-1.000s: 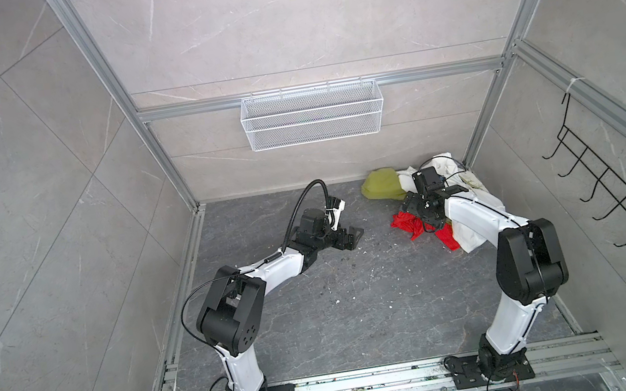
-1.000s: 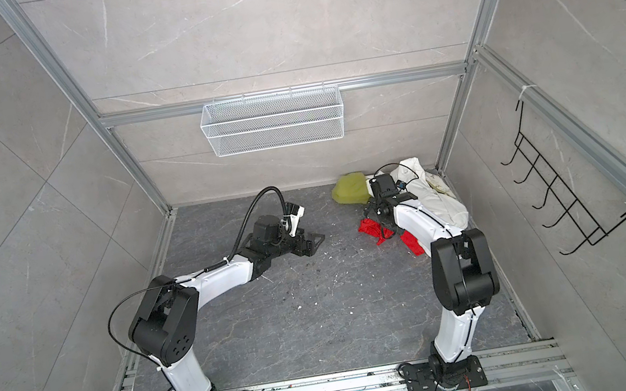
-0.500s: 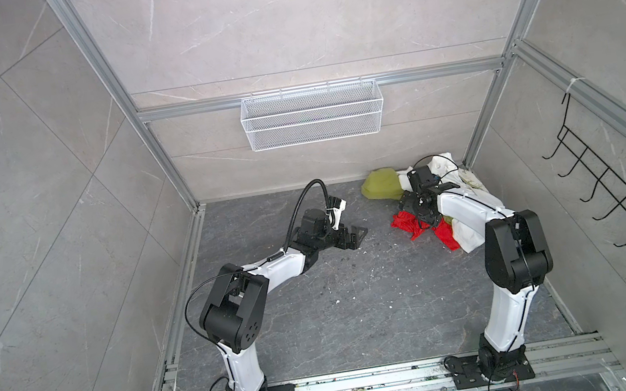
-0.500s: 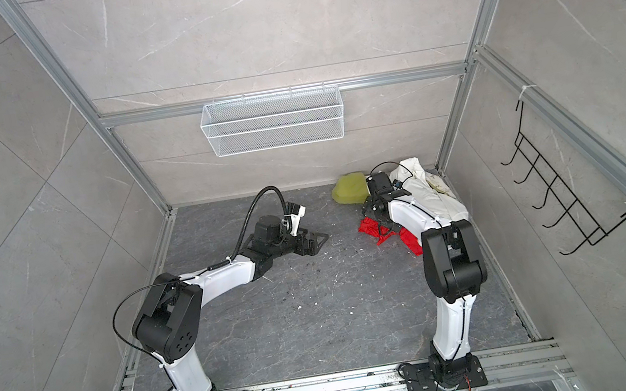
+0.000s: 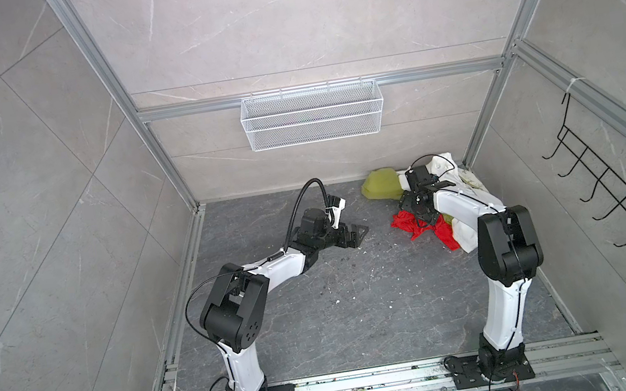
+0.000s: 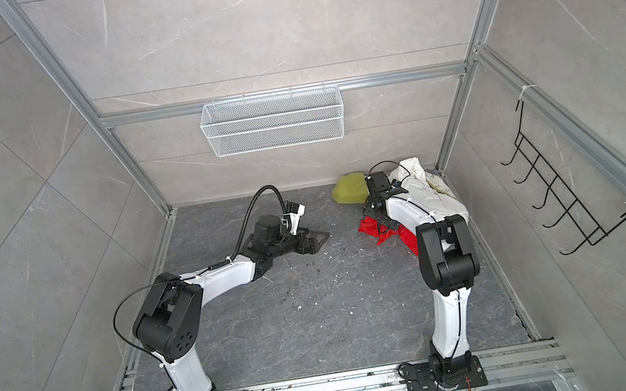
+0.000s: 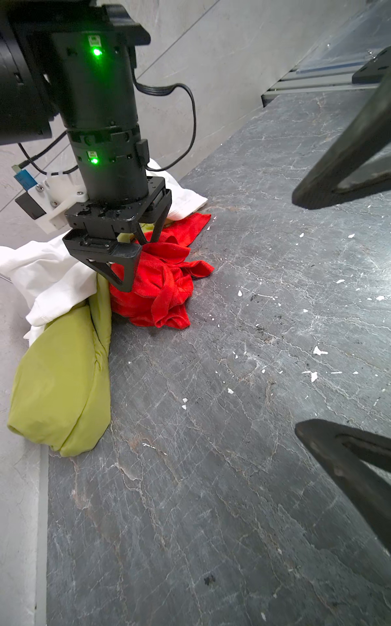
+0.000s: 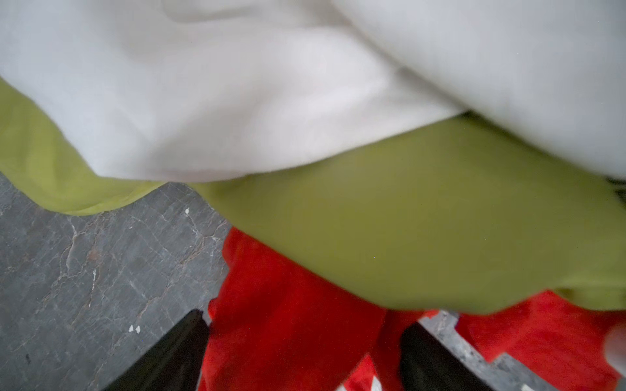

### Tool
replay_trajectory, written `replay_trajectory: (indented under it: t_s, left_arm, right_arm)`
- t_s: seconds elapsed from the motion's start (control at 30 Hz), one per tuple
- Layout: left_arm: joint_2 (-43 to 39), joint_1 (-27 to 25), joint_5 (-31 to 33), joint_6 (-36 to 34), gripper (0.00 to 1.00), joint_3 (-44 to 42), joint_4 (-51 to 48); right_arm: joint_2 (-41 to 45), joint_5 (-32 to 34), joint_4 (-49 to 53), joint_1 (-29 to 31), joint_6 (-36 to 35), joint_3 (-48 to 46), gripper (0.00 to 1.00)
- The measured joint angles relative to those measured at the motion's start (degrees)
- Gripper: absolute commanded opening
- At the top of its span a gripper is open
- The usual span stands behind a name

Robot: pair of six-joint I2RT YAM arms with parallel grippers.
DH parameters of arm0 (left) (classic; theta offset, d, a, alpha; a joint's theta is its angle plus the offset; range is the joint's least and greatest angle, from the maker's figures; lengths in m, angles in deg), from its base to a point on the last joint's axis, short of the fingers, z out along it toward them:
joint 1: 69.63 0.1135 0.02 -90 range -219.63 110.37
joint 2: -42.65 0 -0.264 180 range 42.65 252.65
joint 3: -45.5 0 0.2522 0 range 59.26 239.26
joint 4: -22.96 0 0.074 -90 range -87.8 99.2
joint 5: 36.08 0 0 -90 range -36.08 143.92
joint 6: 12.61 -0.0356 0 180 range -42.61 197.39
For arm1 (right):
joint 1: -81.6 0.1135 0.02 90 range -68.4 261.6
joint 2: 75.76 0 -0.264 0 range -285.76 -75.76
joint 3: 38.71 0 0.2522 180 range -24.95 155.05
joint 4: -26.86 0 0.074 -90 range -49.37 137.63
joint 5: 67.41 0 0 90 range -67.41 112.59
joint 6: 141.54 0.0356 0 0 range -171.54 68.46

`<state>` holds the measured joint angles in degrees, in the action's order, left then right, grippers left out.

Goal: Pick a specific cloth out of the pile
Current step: 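Close the right gripper on the red cloth beneath the green cloth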

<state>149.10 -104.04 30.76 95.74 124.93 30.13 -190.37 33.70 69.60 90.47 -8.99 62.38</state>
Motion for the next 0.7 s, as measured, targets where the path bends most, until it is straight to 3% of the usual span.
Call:
replay_trajectory:
  t_s: [0.7]
  left_arm:
    - [0.79, -0.07, 0.0, 1.49, 1.0, -0.11, 0.79]
  right_arm:
    - [-0.96, 0.04, -0.15, -0.33, -0.35, 0.39, 0.51]
